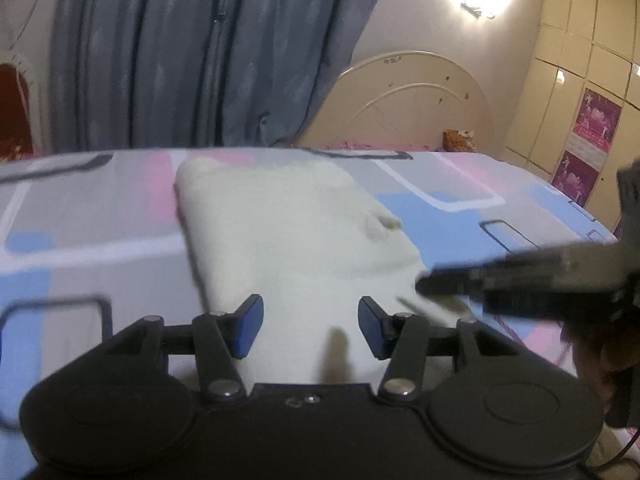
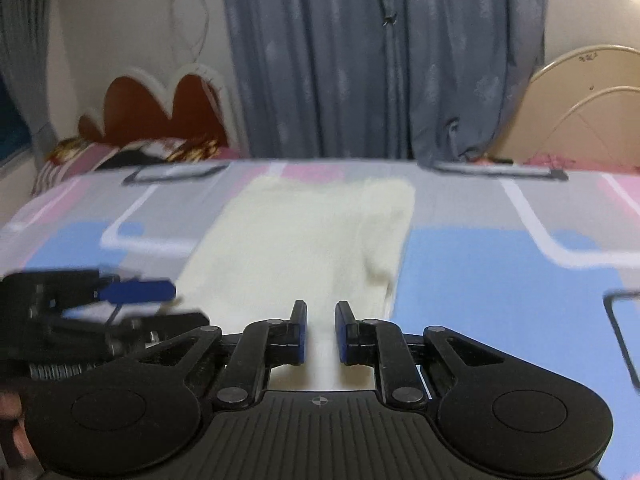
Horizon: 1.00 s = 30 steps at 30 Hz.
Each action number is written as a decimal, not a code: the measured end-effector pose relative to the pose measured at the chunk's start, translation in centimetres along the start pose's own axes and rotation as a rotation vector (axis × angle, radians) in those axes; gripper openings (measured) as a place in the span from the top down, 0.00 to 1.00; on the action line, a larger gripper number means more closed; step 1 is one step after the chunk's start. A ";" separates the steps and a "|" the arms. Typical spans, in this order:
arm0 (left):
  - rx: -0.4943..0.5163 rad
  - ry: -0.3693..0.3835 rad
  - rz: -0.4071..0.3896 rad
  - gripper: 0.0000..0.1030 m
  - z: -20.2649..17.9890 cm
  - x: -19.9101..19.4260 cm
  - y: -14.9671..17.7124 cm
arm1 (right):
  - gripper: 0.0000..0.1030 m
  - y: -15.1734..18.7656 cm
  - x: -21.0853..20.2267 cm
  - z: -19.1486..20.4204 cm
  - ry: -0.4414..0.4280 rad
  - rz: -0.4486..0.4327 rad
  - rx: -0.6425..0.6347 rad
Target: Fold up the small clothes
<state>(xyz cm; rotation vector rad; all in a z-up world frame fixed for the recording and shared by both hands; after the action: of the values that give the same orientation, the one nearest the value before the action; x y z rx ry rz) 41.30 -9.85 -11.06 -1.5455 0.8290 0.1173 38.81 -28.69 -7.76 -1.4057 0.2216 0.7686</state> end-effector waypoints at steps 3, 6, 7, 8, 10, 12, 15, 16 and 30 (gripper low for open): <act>0.012 -0.044 0.090 0.51 0.0 1.4 1.7 | 0.85 3.3 0.3 0.1 0.019 0.073 -0.042; 0.053 -0.078 0.070 0.50 -0.6 1.1 2.1 | 0.85 3.6 0.1 0.5 0.041 0.046 -0.038; 0.041 -0.085 0.077 0.50 -0.7 1.0 1.9 | 0.85 3.5 0.2 0.6 0.048 0.048 -0.031; 0.028 -0.085 0.079 0.50 -0.6 0.8 1.7 | 0.85 3.4 0.2 0.6 0.050 0.050 -0.023; 0.012 -0.085 0.083 0.50 -0.6 0.3 1.6 | 0.85 3.1 -0.2 0.4 0.055 0.055 -0.011; 0.013 -0.088 0.093 0.50 -0.4 -0.1 1.9 | 0.85 2.4 -1.6 0.2 0.061 0.007 0.005; 0.034 -0.110 0.108 0.47 -0.8 -0.4 2.6 | 0.85 2.6 -2.2 -0.4 0.060 -0.003 0.027; 0.035 -0.115 0.114 0.46 -0.8 -0.4 2.8 | 0.85 3.3 -1.4 -0.6 0.061 0.042 0.027; -0.178 -0.048 0.052 0.18 2.6 -3.0 1.7 | 0.30 3.0 -3.1 -3.5 0.080 -0.015 0.175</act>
<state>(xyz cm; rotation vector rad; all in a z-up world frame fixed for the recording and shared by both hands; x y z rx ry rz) 39.16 -6.11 -11.33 -1.6815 0.8387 0.2718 35.72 -33.15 -9.03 -1.2718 0.3321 0.6650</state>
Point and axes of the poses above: each gripper's, at about its wrist camera, not at the fingertips, and x roughly the way its jaws point, z to its left, y to its underside, the point moved 3 cm from there along x, roughly the way its jaws point, and after that the axes turned 4 degrees about -z, right-handed, at the moved point
